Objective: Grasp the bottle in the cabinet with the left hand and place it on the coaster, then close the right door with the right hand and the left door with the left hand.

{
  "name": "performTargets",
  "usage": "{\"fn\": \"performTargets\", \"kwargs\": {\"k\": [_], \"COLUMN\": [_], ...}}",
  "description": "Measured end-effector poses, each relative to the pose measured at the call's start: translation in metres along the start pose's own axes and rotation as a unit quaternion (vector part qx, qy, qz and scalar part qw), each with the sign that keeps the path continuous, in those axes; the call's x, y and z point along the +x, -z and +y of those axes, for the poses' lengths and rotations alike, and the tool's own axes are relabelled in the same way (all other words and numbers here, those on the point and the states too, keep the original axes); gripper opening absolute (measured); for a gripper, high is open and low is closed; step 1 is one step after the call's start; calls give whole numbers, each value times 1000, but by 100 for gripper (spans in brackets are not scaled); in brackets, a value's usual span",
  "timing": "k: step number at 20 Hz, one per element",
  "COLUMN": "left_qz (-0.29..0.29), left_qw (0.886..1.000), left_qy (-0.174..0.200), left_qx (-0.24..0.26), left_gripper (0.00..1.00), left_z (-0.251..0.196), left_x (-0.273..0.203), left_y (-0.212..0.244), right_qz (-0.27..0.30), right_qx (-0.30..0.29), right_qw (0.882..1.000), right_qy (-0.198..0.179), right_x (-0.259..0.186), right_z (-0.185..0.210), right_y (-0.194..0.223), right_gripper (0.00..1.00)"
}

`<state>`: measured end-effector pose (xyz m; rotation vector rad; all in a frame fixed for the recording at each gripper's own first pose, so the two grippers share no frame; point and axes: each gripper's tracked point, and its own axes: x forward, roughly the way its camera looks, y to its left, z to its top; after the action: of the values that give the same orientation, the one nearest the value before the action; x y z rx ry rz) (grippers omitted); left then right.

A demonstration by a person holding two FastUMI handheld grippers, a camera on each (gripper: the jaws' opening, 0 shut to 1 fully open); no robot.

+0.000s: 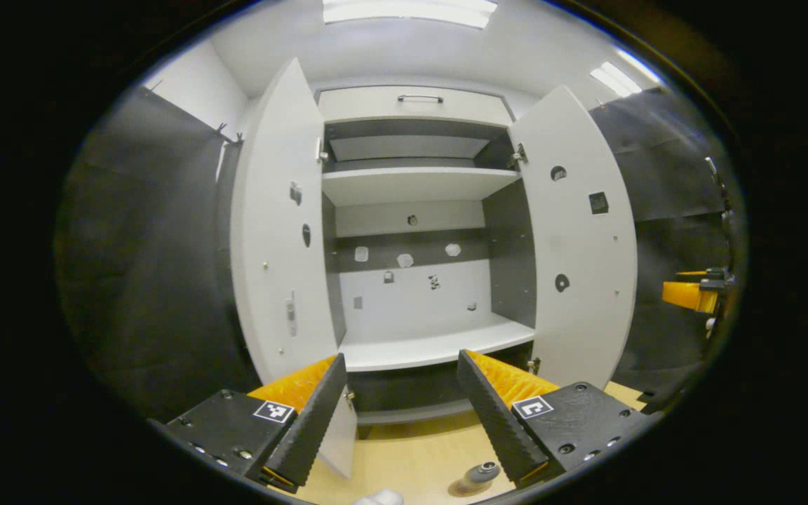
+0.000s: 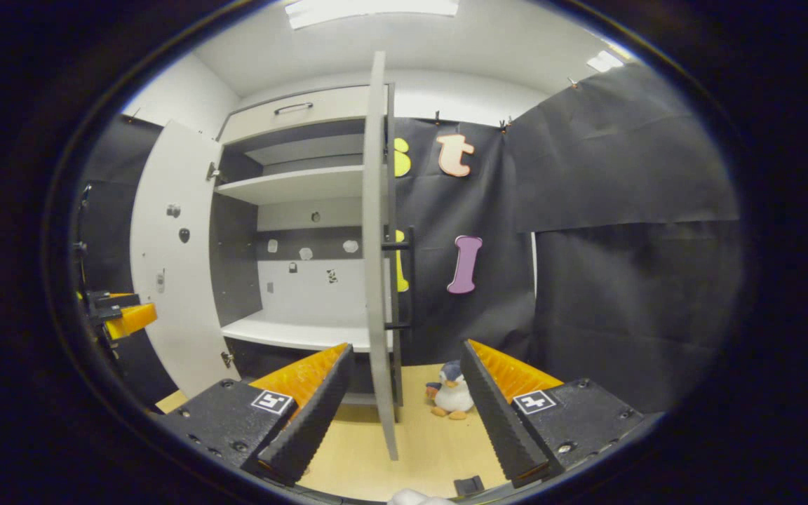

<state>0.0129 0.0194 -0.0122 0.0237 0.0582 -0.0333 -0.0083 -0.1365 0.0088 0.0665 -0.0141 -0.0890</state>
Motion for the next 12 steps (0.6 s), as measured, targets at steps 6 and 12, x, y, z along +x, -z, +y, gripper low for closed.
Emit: {"fn": "performTargets", "kwargs": {"k": [6, 12], "left_qz": [38, 16], "left_qw": [995, 991], "left_qy": [-92, -130], "left_qx": [-31, -35], "left_gripper": [97, 96], "left_z": [2, -25], "left_x": [-35, -54], "left_y": [22, 2], "right_qz": [4, 17], "right_qx": [12, 3], "right_qw": [1000, 993], "right_qy": [-21, -114], "right_x": [60, 118], "right_z": [-74, -82], "right_y": [-30, -43], "right_gripper": [100, 99]}}
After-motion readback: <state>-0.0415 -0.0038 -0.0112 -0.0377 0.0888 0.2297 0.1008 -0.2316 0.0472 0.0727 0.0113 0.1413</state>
